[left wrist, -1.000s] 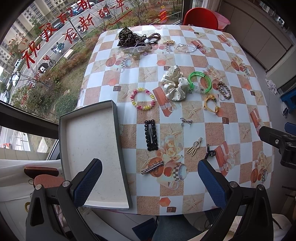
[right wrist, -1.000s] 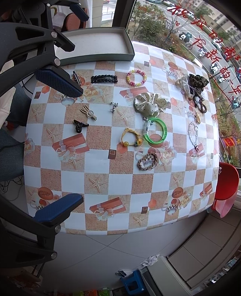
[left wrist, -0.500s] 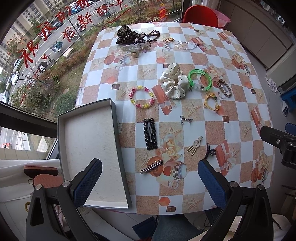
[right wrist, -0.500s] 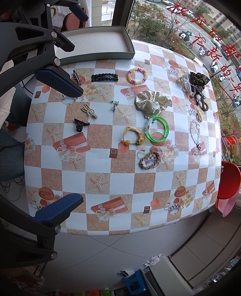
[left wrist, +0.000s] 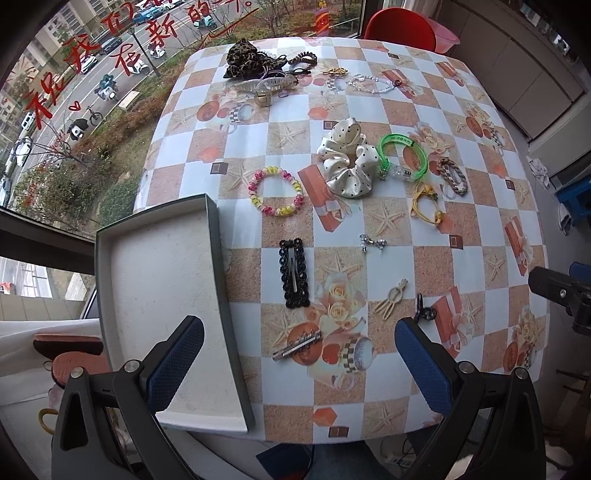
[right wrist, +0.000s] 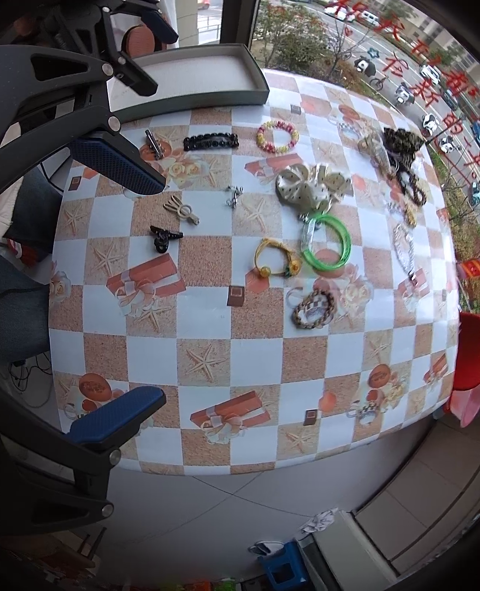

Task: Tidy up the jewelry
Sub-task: 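Grasp the pink-yellow beaded bracelet with left tool while right tool grasps brown braided bracelet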

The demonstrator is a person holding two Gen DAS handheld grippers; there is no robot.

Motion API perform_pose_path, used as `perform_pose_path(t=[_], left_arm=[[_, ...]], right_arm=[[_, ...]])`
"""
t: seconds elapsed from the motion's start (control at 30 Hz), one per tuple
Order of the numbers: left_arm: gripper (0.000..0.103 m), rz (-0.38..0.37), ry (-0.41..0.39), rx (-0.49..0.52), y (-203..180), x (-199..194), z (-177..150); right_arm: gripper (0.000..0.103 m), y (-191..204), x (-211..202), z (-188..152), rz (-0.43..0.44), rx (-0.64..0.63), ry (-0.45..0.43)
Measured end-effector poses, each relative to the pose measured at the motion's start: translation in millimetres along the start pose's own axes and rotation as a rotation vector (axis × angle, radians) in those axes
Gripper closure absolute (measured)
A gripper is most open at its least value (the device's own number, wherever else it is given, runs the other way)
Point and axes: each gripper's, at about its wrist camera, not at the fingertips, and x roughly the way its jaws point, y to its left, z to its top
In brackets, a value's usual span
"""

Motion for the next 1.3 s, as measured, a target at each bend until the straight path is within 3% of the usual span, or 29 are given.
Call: perform_pose_path(t=[0.2,0.27,0.4,0.47,0.6,0.67,0.97,1.1,1.2,1.27,1.3], left_arm=[[0.0,-0.016,-0.033,0.014,-2.1,27.4,28.6],[0.007,-0.017,-0.048,0.023,-4.3,37.8,40.6],[0.01,-0.011,-0.051,0.036,-8.9,64.1,63.9],[0.02,-0.012,-0.038,0.036,-10.1,79.5,74.3],[0.021,0.001,-0.021,0.019,-9.8,109.6,89.0],[0.027,0.001,-0.013,0.009,-7.9,121.4,94.0],[0.027,0.014,0.001,-0.003,-4.2,157.5,103.8],[0.027,-0.021,-0.005,-0.039,-4.0,161.7,107.6],[0.037,-0.038,-0.017,-0.036,-4.8,162.8,107.2],[0.061,-0.049,-0.031,-0.012,-7.5,160.6,105.3],[0.067,-0.05,-0.034,-0.002,-9.4,159.8,105.2]], right_arm=[[0.0,-20.3,34.9,8.7,-0.008,0.044,0.037],[0.0,-24.1,45.3,16.0,-0.016,0.047,0.038],[0.0,-32.5,64.8,37.4,-0.017,0.063,0.022],[0.0,-35.5,74.0,49.6,-0.027,0.063,0.009],[0.001,-41.1,93.1,77.7,-0.032,0.068,-0.011],[0.003,-42.9,103.1,92.5,-0.035,0.066,-0.029],[0.008,-34.3,146.1,134.3,-0.049,-0.018,-0.06],[0.016,-26.6,154.8,141.5,-0.054,-0.042,-0.082],[0.023,-22.6,153.6,146.3,-0.049,-0.047,-0.099],[0.033,-13.7,149.6,147.2,-0.047,-0.06,-0.111],[0.041,-11.5,148.3,149.0,-0.044,-0.068,-0.115]])
